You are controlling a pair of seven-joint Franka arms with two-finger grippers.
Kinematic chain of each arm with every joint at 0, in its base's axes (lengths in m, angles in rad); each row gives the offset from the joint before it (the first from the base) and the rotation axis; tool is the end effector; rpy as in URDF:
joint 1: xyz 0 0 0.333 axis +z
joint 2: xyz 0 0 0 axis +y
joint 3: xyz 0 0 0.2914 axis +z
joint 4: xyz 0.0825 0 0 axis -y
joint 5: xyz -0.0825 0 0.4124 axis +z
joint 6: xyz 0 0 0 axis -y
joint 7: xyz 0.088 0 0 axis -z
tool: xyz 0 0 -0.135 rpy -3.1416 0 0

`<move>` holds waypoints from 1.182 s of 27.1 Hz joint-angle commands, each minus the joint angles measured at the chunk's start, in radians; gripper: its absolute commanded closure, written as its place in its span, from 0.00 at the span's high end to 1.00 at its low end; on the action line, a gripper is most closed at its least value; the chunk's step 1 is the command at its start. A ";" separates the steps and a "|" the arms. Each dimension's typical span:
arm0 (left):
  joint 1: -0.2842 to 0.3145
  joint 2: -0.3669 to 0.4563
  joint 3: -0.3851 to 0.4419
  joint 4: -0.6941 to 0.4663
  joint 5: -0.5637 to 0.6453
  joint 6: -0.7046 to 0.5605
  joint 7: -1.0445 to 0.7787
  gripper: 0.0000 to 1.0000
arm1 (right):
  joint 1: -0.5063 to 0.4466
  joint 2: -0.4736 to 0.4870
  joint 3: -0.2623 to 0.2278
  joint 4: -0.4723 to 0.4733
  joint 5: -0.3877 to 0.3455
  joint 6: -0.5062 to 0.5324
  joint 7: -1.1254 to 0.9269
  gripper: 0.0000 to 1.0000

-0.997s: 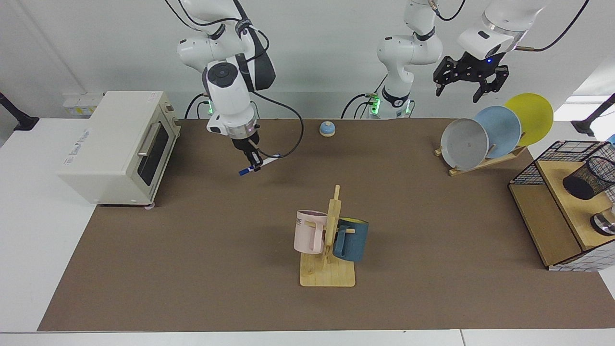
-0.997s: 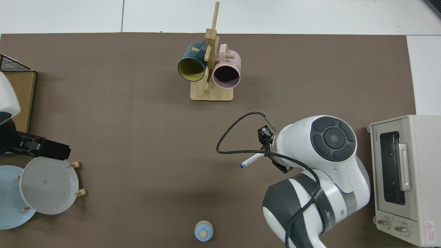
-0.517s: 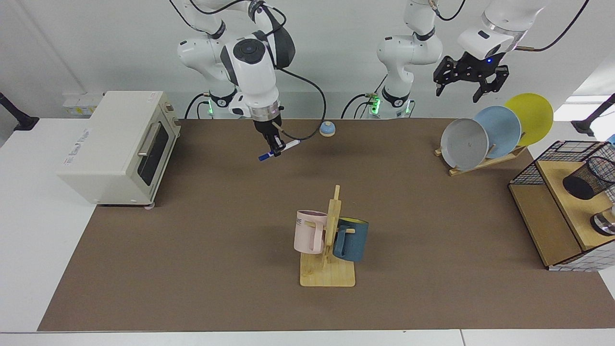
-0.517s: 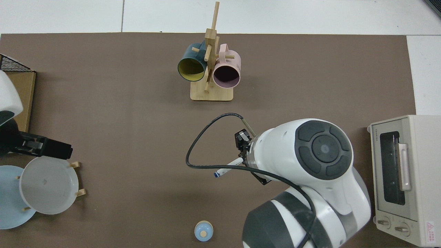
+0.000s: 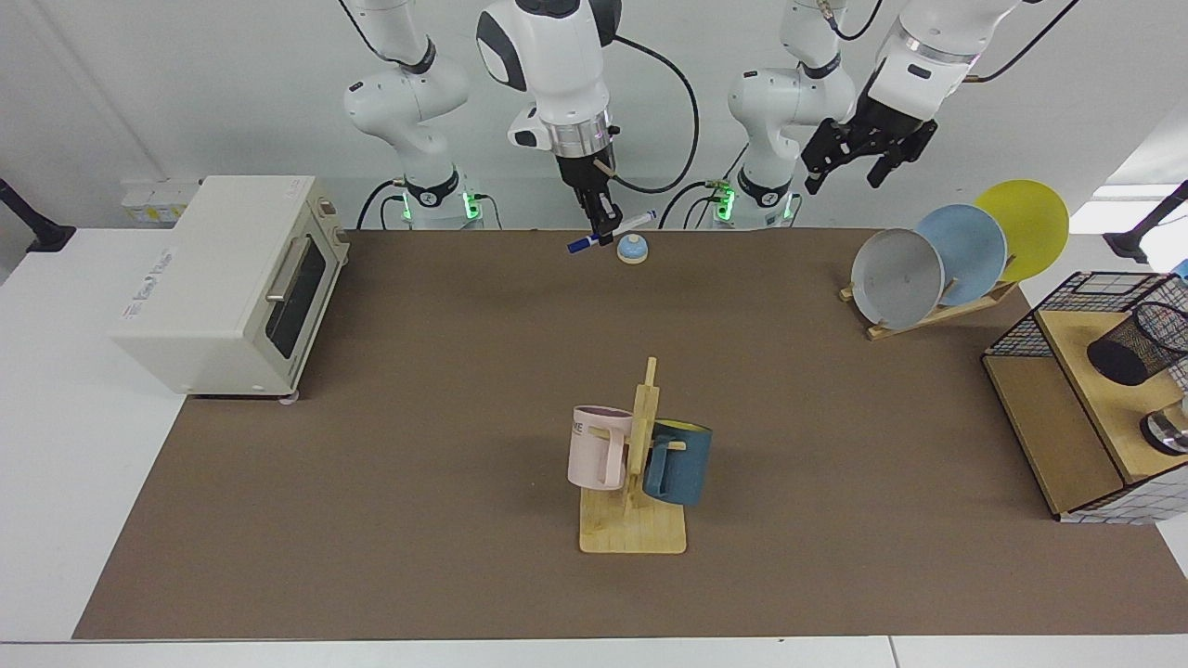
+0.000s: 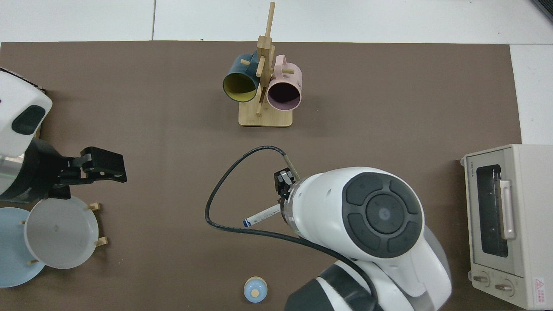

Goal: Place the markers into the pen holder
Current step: 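Carry the marker to the middle while the left gripper reaches in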

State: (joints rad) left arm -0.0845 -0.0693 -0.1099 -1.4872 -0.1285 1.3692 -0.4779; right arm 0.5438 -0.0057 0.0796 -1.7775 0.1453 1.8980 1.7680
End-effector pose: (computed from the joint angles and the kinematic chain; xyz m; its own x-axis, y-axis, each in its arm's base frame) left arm 0.5241 -0.1250 0.6355 0.9625 0.2532 -0.0971 0.2614 -0.9616 0.0839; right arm 0.4835 0.3655 0.5015 0.3805 -0.9104 -0.1627 -0.9245 -0.3698 -0.0925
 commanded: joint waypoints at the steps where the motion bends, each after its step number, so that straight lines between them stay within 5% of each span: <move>1: -0.011 -0.023 -0.020 -0.030 -0.062 0.044 -0.270 1.00 | 0.001 0.056 -0.004 0.093 0.022 -0.004 0.073 0.00; 7: -0.011 -0.024 -0.024 -0.031 -0.102 0.041 -0.376 1.00 | 0.001 0.121 -0.004 0.207 0.022 -0.019 0.157 0.00; 17: -0.006 -0.024 -0.048 -0.042 -0.117 0.047 -0.398 1.00 | -0.001 0.142 -0.004 0.242 0.022 -0.023 0.172 0.00; 32: -0.003 -0.017 -0.048 -0.030 -0.091 0.068 0.166 1.00 | -0.002 0.155 -0.004 0.273 0.025 -0.022 0.188 0.00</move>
State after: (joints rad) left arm -0.0871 -0.0691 -0.1588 -1.4973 -0.2274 1.4166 -0.4526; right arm 0.5436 0.1230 0.0749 -1.5582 0.1470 1.8973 1.9181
